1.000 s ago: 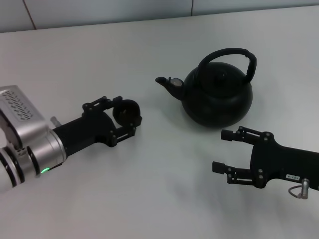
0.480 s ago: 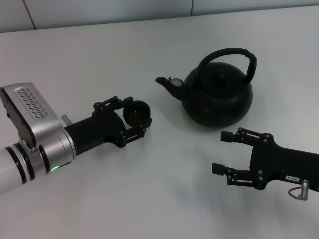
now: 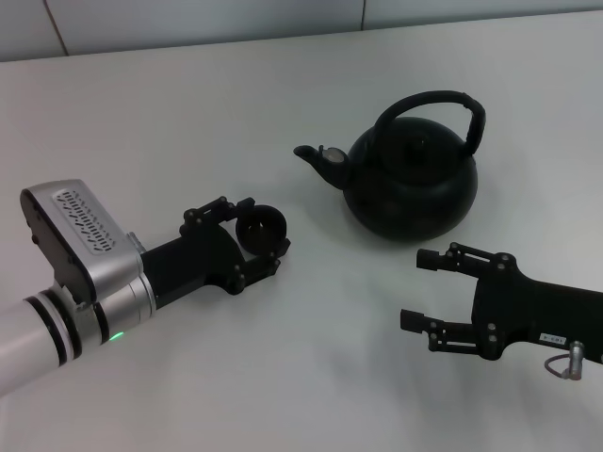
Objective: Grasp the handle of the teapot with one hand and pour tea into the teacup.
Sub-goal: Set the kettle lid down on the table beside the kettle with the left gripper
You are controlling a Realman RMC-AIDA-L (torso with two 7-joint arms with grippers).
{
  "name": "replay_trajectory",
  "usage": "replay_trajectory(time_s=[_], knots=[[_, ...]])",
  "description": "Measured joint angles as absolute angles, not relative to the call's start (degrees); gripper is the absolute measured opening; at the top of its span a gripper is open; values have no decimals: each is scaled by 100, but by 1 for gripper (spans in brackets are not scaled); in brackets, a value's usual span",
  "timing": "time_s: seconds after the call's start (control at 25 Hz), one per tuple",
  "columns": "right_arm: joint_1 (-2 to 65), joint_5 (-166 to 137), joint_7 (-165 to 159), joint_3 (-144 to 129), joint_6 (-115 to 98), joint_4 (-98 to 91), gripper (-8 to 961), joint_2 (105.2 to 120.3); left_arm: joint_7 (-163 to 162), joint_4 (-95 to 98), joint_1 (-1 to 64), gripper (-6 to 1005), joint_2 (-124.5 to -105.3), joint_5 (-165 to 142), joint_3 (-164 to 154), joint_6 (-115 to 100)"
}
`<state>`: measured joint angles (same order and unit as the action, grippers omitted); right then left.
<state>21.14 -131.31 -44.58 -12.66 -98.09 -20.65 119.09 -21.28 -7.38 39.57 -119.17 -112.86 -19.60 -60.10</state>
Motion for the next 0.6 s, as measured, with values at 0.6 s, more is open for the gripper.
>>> replay_trajectory(time_s=[0.6], knots=[[2105,-13147,-4436,-1275,-9809,-2065,808,11909,-2096,-805,3928,750,-11918,-11305,-1837,-5982]])
